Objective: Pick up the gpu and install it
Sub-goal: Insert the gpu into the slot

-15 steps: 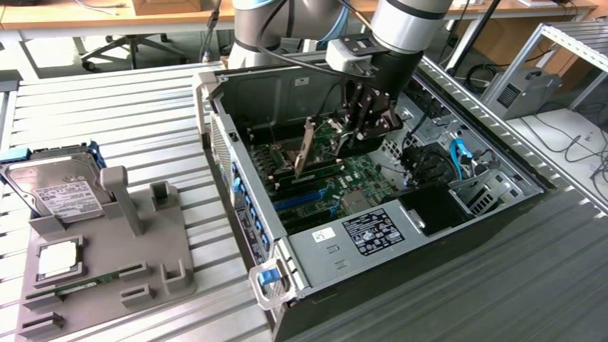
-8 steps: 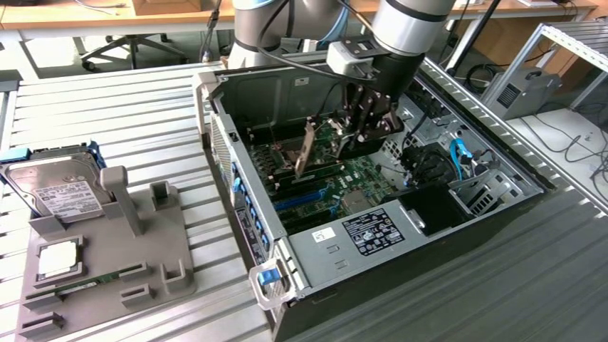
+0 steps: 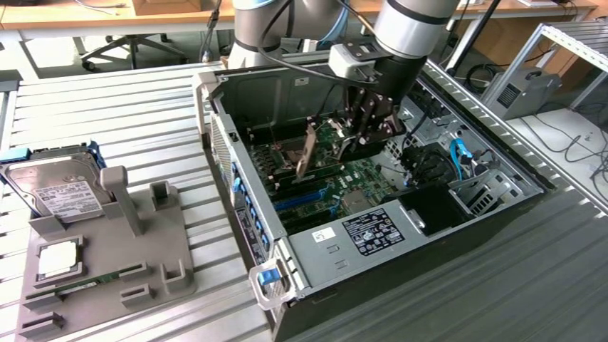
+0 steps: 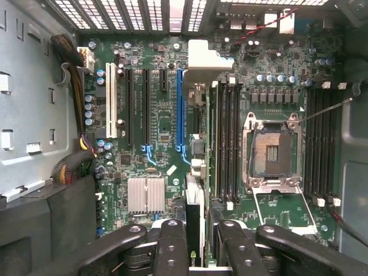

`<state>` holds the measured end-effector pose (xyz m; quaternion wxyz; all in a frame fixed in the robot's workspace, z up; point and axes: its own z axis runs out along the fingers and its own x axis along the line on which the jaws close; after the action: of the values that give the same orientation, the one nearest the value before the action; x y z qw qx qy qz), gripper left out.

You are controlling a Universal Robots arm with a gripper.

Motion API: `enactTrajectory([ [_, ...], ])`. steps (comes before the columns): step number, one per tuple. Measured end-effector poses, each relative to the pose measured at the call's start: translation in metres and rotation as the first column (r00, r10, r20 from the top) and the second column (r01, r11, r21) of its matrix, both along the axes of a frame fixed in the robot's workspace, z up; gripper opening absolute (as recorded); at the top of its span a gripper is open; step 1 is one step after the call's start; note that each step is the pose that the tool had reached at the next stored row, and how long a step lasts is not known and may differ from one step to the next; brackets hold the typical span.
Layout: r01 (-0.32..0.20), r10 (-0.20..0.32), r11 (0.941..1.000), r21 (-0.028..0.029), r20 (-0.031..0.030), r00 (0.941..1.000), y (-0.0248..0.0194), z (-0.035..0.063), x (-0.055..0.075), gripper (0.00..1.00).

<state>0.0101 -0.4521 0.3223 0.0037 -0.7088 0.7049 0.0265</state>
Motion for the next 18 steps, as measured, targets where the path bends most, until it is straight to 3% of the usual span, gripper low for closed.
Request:
enactTrajectory([
  [18, 0.000, 0.000, 1.0000, 0.0001, 0.0000, 1.0000, -0.0094, -0.0011, 0.0000, 0.26],
])
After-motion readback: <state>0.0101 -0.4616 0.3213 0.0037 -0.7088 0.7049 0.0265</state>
